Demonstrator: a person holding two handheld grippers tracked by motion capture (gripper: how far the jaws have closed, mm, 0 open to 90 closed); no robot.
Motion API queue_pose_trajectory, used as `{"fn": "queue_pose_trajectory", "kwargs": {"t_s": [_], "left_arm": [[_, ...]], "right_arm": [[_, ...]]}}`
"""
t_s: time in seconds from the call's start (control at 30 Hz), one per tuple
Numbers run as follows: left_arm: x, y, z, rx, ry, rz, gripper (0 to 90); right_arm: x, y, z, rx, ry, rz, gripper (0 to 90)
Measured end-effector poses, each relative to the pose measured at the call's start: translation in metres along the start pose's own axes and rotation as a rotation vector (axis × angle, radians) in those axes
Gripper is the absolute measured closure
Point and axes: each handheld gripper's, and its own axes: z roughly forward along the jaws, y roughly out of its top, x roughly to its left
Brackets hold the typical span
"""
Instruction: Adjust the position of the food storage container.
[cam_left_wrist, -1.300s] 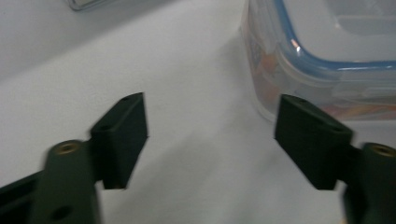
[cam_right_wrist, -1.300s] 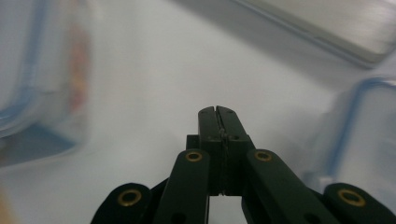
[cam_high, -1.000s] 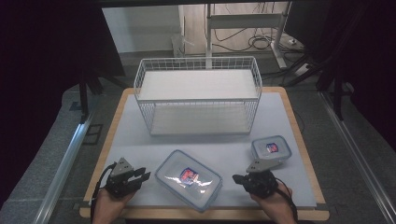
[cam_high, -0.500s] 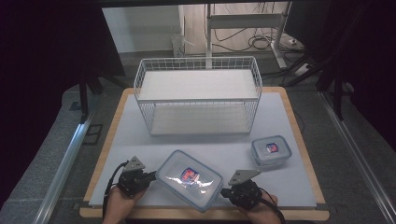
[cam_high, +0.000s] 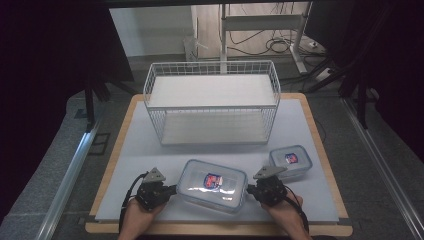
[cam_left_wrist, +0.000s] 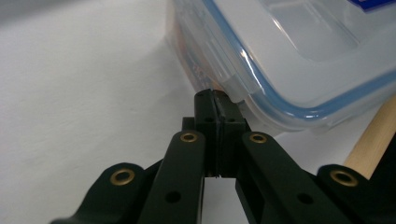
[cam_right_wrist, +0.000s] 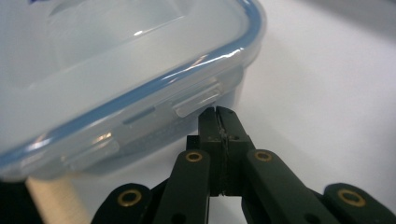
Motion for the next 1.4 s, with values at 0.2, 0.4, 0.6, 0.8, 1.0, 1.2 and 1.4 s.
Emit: {"fn": "queue_pose_trajectory", "kwargs": {"t_s": [0.2, 0.4, 0.6, 0.8, 1.0, 1.2, 1.4], "left_arm": [[-0.006, 0.008, 0.008, 0.006, 0.010, 0.017, 89.7], [-0.007, 0.010, 0.009, 0.011, 0.021, 0.023, 89.7], [-0.001, 0.009, 0.007, 0.006, 0.012, -0.008, 89.3], [-0.001, 0.007, 0.000, -0.009, 0.047, 0.017, 78.4], [0.006, -0.001, -0.019, -0.066, 0.099, 0.017, 59.3], [0.012, -0.012, -0.030, -0.072, 0.153, 0.034, 43.4], [0.012, -0.016, -0.035, -0.082, 0.157, 0.047, 29.5]], "right_arm": [[-0.022, 0.009, 0.005, -0.022, -0.034, 0.055, 89.7], [-0.033, 0.016, 0.013, -0.032, -0.051, 0.074, 89.7], [-0.034, 0.025, 0.026, -0.015, -0.061, 0.047, 89.6], [-0.033, 0.025, 0.014, -0.041, -0.092, 0.008, 85.0], [-0.032, 0.018, -0.003, -0.068, -0.072, 0.002, 78.2], [-0.032, 0.008, -0.018, -0.088, -0.066, 0.004, 66.1], [-0.028, 0.000, -0.028, -0.110, -0.067, 0.005, 55.1]]}}
